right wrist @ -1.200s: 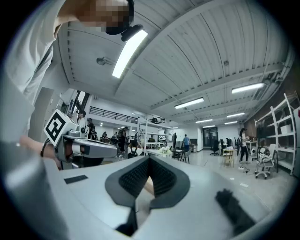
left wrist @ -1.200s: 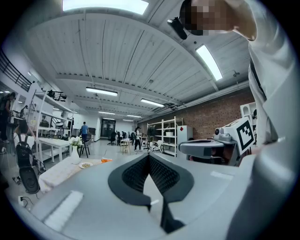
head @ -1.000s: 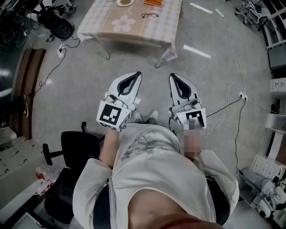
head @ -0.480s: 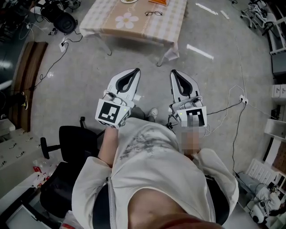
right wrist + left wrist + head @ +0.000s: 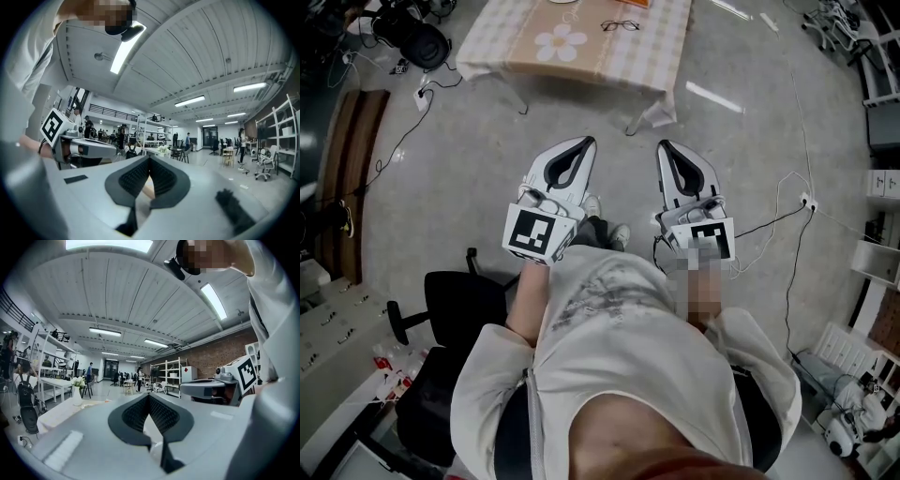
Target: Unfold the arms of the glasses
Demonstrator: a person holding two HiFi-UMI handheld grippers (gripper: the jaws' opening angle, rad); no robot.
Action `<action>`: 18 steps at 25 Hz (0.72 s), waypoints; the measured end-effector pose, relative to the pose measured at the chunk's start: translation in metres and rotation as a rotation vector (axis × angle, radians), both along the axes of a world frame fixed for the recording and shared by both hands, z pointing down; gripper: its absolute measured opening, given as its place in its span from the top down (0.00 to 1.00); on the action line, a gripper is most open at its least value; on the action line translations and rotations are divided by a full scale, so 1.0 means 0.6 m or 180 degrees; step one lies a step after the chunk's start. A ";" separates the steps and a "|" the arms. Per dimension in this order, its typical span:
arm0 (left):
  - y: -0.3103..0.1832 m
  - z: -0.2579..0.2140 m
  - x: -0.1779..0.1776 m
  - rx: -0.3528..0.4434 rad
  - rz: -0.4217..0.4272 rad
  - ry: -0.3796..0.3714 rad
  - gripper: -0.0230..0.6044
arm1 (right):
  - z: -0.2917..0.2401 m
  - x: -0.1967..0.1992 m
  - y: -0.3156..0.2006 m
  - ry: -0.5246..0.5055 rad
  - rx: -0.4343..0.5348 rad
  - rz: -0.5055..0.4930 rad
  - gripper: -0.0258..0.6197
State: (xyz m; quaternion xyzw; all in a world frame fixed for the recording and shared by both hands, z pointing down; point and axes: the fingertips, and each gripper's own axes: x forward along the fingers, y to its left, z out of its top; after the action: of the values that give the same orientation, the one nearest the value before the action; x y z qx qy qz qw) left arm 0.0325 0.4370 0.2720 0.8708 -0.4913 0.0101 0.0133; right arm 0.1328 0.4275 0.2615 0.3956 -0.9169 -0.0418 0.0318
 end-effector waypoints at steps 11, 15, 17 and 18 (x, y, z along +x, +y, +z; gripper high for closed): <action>-0.105 -0.001 -0.070 0.0031 0.0146 0.0088 0.95 | 0.002 -0.073 -0.091 0.0096 -0.0025 0.0146 0.94; -0.128 0.000 -0.091 0.0036 0.0160 0.0108 0.95 | 0.003 -0.091 -0.112 0.0104 -0.0032 0.0200 0.94; -0.137 -0.001 -0.095 0.0043 0.0176 0.0118 0.95 | 0.006 -0.095 -0.122 0.0115 -0.0050 0.0213 0.94; -0.141 -0.001 -0.096 0.0041 0.0186 0.0121 0.95 | 0.006 -0.097 -0.128 0.0123 -0.0055 0.0216 0.94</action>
State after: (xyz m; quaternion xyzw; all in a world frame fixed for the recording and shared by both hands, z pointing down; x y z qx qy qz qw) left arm -0.0254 0.3525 0.2716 0.8849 -0.4654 -0.0093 0.0167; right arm 0.0748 0.3507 0.2651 0.4254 -0.9025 -0.0403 0.0544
